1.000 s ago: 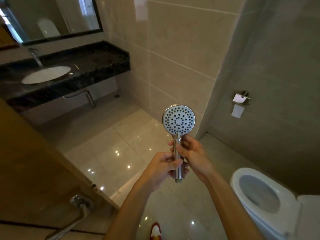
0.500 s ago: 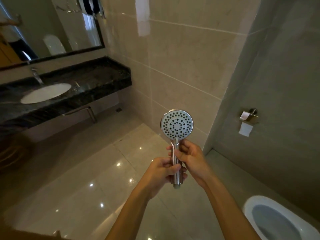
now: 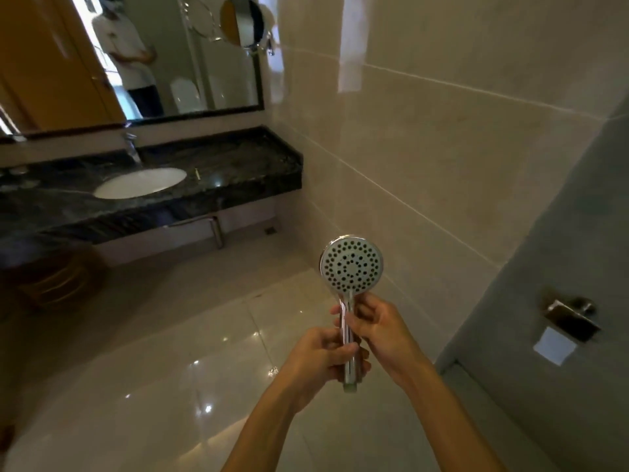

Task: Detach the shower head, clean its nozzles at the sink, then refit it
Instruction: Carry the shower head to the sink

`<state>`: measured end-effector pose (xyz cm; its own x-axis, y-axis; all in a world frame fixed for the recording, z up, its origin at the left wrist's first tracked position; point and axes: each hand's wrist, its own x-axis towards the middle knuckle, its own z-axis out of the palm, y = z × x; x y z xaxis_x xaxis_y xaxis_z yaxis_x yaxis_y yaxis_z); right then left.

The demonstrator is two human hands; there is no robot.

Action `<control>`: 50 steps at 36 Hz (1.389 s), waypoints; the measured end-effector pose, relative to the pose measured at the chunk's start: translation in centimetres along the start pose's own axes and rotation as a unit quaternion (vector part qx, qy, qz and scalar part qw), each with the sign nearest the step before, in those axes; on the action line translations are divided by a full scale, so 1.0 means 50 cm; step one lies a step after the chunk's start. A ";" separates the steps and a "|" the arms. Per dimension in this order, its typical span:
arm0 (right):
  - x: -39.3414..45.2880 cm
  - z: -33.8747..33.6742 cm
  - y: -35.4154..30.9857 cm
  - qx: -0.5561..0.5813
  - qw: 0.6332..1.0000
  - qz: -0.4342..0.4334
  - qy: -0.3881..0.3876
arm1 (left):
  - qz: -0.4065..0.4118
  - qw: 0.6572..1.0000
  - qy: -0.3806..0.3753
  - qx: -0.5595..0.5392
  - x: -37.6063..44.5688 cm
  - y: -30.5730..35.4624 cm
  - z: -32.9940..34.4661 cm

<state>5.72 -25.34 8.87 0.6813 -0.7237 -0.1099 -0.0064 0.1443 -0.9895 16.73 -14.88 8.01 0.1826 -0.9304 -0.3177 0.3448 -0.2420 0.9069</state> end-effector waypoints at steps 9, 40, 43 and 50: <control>0.207 0.068 0.005 -0.001 0.996 0.009 -0.087 | 0.006 0.996 0.075 -0.039 0.102 0.047 -0.128; 0.984 0.616 -0.039 -0.027 0.975 0.008 -0.222 | 0.088 0.967 0.223 -0.080 0.414 0.368 -0.864; 1.052 0.662 -0.038 -0.019 0.972 0.010 -0.234 | 0.095 0.965 0.234 -0.073 0.443 0.394 -0.928; 1.242 0.783 -0.040 -0.015 0.965 0.013 -0.261 | 0.110 0.955 0.264 -0.072 0.533 0.471 -1.092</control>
<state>76.71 -44.15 7.68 0.9563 -0.2810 -0.0813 -0.0451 0.1330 -0.9901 80.02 -30.35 5.81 0.6921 -0.6759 -0.2532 0.3608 0.0203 0.9324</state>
